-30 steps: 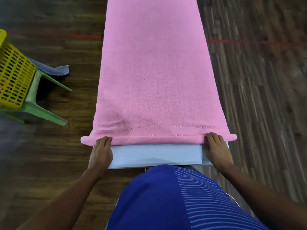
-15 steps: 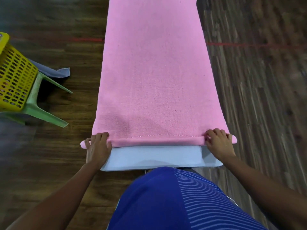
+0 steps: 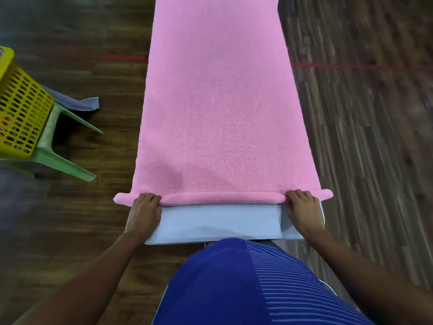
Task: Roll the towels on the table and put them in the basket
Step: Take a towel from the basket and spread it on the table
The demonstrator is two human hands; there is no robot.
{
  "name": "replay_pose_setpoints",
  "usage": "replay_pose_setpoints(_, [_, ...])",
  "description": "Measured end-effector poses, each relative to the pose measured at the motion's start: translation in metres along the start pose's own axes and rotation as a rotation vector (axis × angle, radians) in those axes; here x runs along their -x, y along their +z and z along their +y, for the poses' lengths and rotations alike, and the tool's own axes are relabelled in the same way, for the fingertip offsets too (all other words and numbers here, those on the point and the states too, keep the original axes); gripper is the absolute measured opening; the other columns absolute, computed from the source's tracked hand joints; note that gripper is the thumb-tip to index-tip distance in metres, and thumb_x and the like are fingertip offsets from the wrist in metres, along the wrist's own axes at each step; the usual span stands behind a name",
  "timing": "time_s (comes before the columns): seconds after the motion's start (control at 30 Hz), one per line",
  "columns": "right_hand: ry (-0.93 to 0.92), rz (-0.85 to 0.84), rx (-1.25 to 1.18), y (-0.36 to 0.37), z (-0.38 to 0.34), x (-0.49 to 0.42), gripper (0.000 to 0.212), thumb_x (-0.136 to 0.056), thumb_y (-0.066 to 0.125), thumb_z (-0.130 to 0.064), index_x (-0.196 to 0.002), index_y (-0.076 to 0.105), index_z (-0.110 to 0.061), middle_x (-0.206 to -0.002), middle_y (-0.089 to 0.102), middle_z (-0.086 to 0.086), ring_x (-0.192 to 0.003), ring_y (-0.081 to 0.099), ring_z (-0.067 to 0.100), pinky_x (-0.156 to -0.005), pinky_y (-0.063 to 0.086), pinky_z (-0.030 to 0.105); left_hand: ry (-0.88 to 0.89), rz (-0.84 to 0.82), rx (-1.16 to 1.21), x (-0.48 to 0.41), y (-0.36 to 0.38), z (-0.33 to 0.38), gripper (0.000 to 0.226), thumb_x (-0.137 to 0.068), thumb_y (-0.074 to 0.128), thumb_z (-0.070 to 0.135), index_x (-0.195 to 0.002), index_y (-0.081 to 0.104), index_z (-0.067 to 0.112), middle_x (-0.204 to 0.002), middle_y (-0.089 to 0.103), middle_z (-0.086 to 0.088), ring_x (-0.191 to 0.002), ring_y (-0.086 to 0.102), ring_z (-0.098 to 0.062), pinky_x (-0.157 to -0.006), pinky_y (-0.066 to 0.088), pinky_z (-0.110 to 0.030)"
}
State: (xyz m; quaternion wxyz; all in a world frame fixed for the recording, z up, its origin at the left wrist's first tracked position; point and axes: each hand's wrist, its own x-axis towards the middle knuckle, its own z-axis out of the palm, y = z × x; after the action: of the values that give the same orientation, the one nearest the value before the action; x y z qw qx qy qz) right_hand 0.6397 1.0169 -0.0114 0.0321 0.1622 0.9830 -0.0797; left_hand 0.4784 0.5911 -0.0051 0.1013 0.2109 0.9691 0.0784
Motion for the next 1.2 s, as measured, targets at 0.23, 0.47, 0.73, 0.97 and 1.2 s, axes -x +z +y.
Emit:
replay_pose_setpoints(0.23, [0.118,-0.428,0.022,-0.023,0.007,-0.023,0.04,-0.083,0.038,-0.04,-0.109,0.067,-0.028,-0.103,0.066,0.003,-0.101,0.053,0.024,-0.089,0.029,0.04,-0.106,-0.129,-0.05,-0.011,-0.011,0.0,0.018,-0.088,0.048,0.024,-0.08,0.063,0.019,-0.076,0.058,0.005,-0.081,0.055,-0.019,-0.104,0.025,-0.051])
replay_pose_setpoints(0.47, [0.126,-0.107,-0.15,-0.014,-0.008,-0.024,0.007,-0.082,0.062,-0.007,-0.088,0.065,-0.005,-0.088,0.056,0.012,-0.083,0.054,0.034,-0.065,0.043,0.038,-0.032,0.108,0.072,-0.011,-0.003,0.007,0.015,-0.08,0.063,-0.005,-0.092,0.064,0.003,-0.086,0.06,-0.013,-0.08,0.054,-0.034,-0.069,0.042,-0.046])
replay_pose_setpoints(0.73, [0.126,-0.058,-0.1,0.005,-0.018,0.0,0.034,-0.069,0.067,0.004,-0.1,0.058,-0.007,-0.101,0.061,0.01,-0.086,0.052,0.03,-0.064,0.046,0.04,0.007,0.051,0.018,0.004,0.012,0.006,0.045,-0.067,0.07,-0.01,-0.11,0.065,0.0,-0.111,0.062,-0.019,-0.102,0.054,-0.037,-0.08,0.05,-0.052])
replay_pose_setpoints(0.97, [0.04,-0.028,-0.056,-0.006,-0.007,-0.003,0.016,-0.082,0.058,-0.016,-0.093,0.07,-0.013,-0.09,0.07,0.004,-0.081,0.055,0.03,-0.067,0.041,0.039,0.022,0.076,-0.003,-0.001,0.004,0.007,0.019,-0.08,0.059,0.005,-0.095,0.07,0.004,-0.092,0.069,-0.012,-0.088,0.061,-0.032,-0.085,0.047,-0.049])
replay_pose_setpoints(1.2, [0.119,-0.093,0.039,-0.022,0.0,-0.016,0.017,-0.085,0.061,-0.024,-0.099,0.067,-0.018,-0.097,0.066,0.006,-0.092,0.055,0.029,-0.084,0.033,0.043,-0.018,0.067,-0.006,-0.005,-0.001,0.003,0.021,-0.086,0.049,0.018,-0.102,0.062,0.014,-0.09,0.065,-0.004,-0.085,0.058,-0.028,-0.089,0.039,-0.048])
